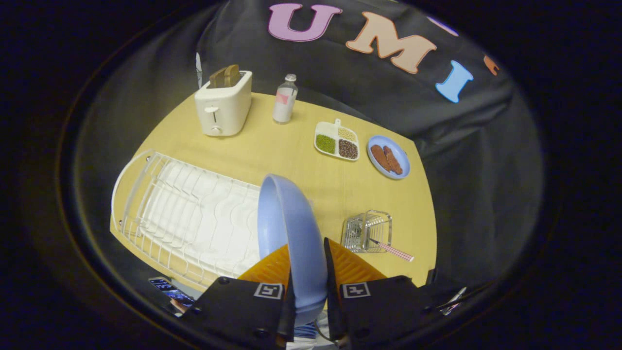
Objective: Take the plate from the dish rack, then take the spoon from the basket and place it into the plate.
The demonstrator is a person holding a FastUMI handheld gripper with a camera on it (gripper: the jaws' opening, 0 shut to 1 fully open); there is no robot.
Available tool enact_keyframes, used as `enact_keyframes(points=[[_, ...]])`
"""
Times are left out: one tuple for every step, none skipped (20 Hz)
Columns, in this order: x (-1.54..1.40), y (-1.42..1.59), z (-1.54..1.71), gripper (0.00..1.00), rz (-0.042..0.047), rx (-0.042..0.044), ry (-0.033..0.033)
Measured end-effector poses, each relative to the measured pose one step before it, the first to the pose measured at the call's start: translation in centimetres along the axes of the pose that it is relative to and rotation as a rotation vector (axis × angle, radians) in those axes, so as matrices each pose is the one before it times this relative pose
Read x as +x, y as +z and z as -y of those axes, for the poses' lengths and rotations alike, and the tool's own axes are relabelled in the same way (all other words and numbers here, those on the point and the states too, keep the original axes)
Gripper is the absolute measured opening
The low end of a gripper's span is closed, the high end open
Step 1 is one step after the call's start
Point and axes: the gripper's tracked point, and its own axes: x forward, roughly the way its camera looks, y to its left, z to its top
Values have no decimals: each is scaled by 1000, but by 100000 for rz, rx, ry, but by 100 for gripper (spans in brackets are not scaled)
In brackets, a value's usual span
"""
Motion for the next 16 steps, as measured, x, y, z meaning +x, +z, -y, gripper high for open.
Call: enact_keyframes(points=[[-264,245,408,29,2149,3594,4063],[-202,93,420,28,2186,4062,4504],[-287,230,295,28,1981,4226,6183],[10,-125,60,27,2073,4217,6151],[-77,55,230,27,2304,4087,5760],[-100,-265,440,27,1781,4319,5489],[-114,-355,319,27,1446,5498,5212],[-223,-615,144,27,376,5416,6008],[-211,-451,27,27,468,5442,6511],[-219,-456,177,27,451,5301,5948],[-353,-548,293,27,229,4435,4909],[-472,-535,363,27,687,3625,4129],[-524,-349,489,27,1158,3115,3541],[-752,-540,685,27,963,2981,2856],[-741,-484,706,27,2025,3538,1983],[-593,-353,788,27,1869,2610,1355]])
